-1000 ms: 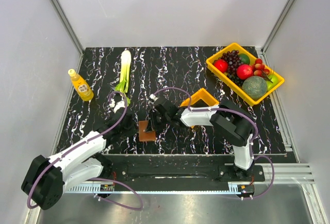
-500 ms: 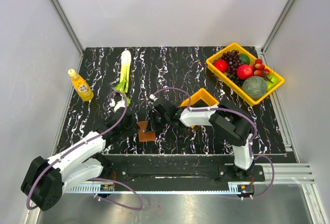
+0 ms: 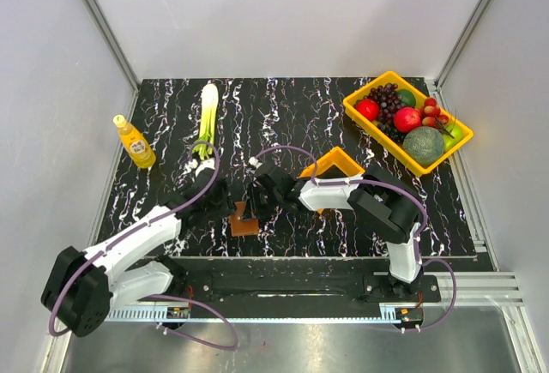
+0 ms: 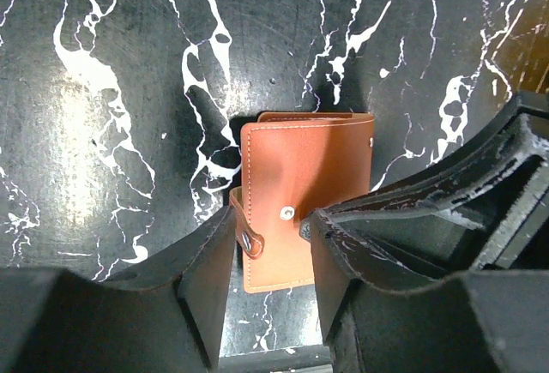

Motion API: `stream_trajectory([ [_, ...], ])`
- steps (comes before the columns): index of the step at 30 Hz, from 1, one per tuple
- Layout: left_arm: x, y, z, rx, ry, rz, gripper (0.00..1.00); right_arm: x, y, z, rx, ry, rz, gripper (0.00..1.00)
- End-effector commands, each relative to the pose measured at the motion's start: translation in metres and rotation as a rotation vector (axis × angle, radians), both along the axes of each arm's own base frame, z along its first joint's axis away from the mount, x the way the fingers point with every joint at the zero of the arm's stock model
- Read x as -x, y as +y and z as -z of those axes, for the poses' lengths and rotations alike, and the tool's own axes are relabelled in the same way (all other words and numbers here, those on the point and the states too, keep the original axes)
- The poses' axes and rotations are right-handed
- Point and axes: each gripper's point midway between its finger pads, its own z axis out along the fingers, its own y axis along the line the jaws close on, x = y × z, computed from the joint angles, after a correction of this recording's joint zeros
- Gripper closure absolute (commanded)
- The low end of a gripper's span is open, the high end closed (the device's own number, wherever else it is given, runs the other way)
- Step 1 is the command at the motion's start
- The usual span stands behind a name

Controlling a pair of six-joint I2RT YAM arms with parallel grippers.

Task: Put the credit cards into the card holder
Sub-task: Close the card holder at the center of the board.

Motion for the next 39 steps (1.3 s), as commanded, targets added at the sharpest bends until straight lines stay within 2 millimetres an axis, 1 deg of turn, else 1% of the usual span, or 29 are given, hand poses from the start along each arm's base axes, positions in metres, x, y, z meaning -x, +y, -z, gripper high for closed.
stream_trajectory([
  [1,-0.001,-0.005,-0.007,-0.037,0.041,0.054,0.56,0.000,-0.002,0.013,0.056,-0.004,0.007,0.91],
  [3,0.002,-0.006,-0.005,-0.049,0.067,0.072,0.56,0.000,-0.002,0.013,0.056,-0.004,0.007,0.91],
  [5,0.002,-0.008,-0.007,-0.054,0.082,0.092,0.56,0.000,-0.002,0.012,0.055,-0.005,0.007,0.91],
  [6,0.001,-0.006,-0.009,-0.072,0.091,0.092,0.56,0.000,-0.002,0.012,0.055,-0.006,0.006,0.91],
  [11,0.001,-0.007,-0.007,-0.112,0.142,0.121,0.58,0.000,-0.002,0.011,0.053,-0.010,0.004,0.91],
  [14,0.003,-0.009,-0.002,-0.120,0.170,0.148,0.59,-0.001,-0.002,0.010,0.053,-0.012,0.005,0.91],
  [16,0.005,-0.010,0.001,-0.132,0.196,0.162,0.61,-0.001,-0.003,0.011,0.055,-0.014,0.006,0.91],
  [20,0.009,-0.009,0.006,-0.141,0.224,0.181,0.62,0.000,-0.003,0.011,0.053,-0.014,0.005,0.91],
  [22,0.008,-0.009,0.005,-0.150,0.230,0.184,0.66,0.000,-0.003,0.012,0.053,-0.014,0.005,0.91],
  [25,0.008,-0.008,0.006,-0.161,0.233,0.186,0.67,0.000,-0.003,0.011,0.053,-0.014,0.003,0.91],
  [33,0.004,-0.008,0.007,-0.184,0.246,0.187,0.68,0.000,-0.003,0.011,0.050,-0.015,0.000,0.91],
  [39,0.004,-0.005,0.014,-0.210,0.267,0.179,0.68,0.002,-0.002,0.012,0.048,-0.011,-0.008,0.91],
])
